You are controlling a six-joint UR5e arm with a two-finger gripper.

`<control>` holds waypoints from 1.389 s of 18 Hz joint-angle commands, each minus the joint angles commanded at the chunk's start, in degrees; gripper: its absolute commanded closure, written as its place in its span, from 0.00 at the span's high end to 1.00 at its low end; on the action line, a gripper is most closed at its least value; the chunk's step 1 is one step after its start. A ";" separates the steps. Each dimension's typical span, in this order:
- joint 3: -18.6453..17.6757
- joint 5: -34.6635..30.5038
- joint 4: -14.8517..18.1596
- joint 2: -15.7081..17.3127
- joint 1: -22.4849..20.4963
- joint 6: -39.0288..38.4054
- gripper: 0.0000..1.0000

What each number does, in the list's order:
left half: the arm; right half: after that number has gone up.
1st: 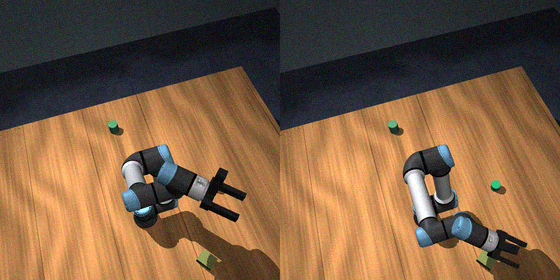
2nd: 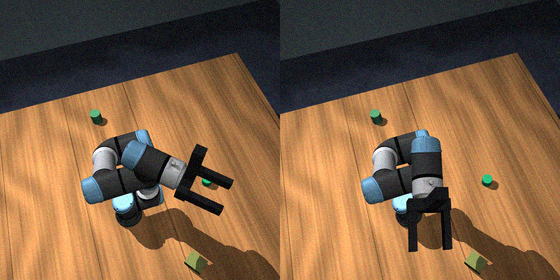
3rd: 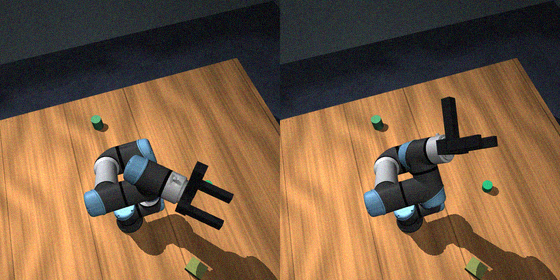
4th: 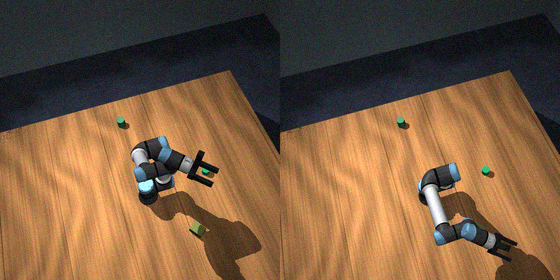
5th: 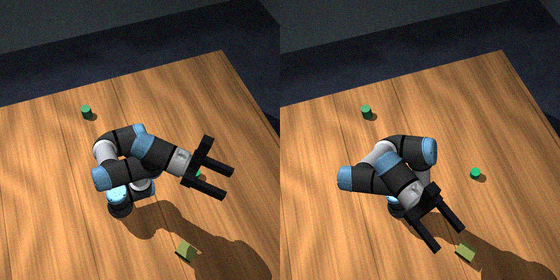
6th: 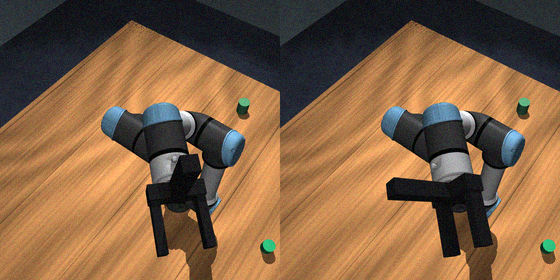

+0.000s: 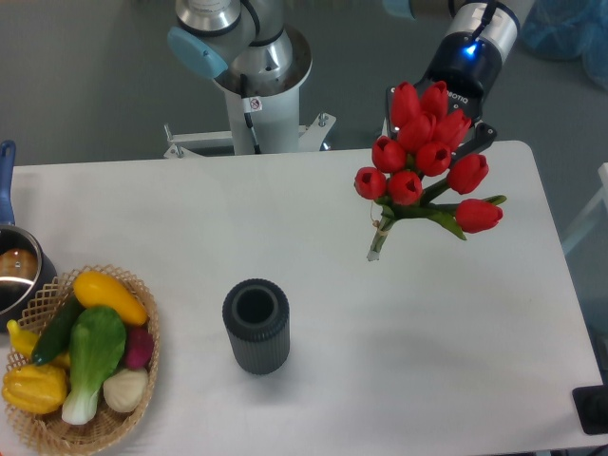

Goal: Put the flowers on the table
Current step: 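Carry the red tulip bunch in the gripper toward the table surface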

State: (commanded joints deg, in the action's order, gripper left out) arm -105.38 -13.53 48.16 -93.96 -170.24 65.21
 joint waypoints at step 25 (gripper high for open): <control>1.05 -37.76 3.60 6.50 2.99 -6.68 0.30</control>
State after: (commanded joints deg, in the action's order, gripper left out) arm -104.33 -51.30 51.76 -87.45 -167.26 58.54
